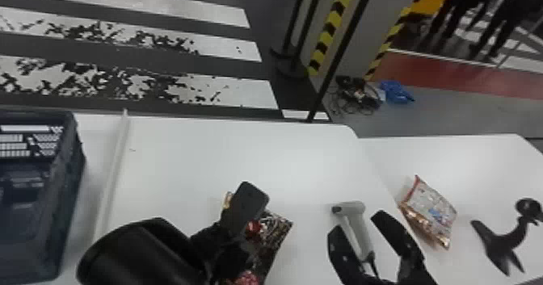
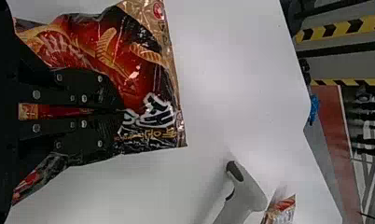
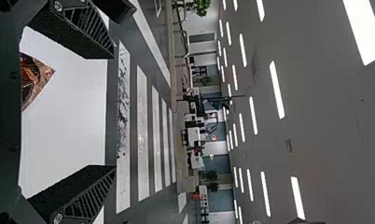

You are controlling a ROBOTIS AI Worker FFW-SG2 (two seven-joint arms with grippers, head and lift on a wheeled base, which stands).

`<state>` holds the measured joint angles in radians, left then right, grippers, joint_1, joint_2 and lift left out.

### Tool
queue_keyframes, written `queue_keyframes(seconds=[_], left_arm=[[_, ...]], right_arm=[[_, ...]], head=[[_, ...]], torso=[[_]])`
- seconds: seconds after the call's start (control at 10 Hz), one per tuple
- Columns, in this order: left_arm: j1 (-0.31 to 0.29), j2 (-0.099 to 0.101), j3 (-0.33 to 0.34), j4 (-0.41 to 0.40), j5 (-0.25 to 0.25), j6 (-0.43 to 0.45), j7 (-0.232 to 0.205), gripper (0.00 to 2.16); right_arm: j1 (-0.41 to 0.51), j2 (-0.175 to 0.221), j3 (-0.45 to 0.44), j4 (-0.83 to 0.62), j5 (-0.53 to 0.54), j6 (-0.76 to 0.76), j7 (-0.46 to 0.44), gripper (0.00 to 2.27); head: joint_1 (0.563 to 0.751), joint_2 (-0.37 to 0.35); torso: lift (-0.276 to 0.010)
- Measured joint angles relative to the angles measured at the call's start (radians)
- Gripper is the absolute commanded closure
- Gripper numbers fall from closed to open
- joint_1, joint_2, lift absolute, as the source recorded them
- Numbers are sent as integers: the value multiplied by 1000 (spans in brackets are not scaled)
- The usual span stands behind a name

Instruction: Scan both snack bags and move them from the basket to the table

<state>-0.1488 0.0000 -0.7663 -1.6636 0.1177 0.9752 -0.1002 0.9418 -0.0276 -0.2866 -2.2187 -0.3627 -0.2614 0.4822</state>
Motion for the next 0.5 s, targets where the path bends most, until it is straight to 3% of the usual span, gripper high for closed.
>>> queue_keyframes(seconds=[0.2,0.5], left_arm=[[0,0,13,-15,-5,-6,-11,33],[27,0,27,-85,-12,-6,13,33]], right_arm=[[0,0,-4,-1,-8,0,1,80],[-5,0,-8,0,-14,0,1,80]], head=[[695,-350],[695,-350]], torso=[[-98],[-98]])
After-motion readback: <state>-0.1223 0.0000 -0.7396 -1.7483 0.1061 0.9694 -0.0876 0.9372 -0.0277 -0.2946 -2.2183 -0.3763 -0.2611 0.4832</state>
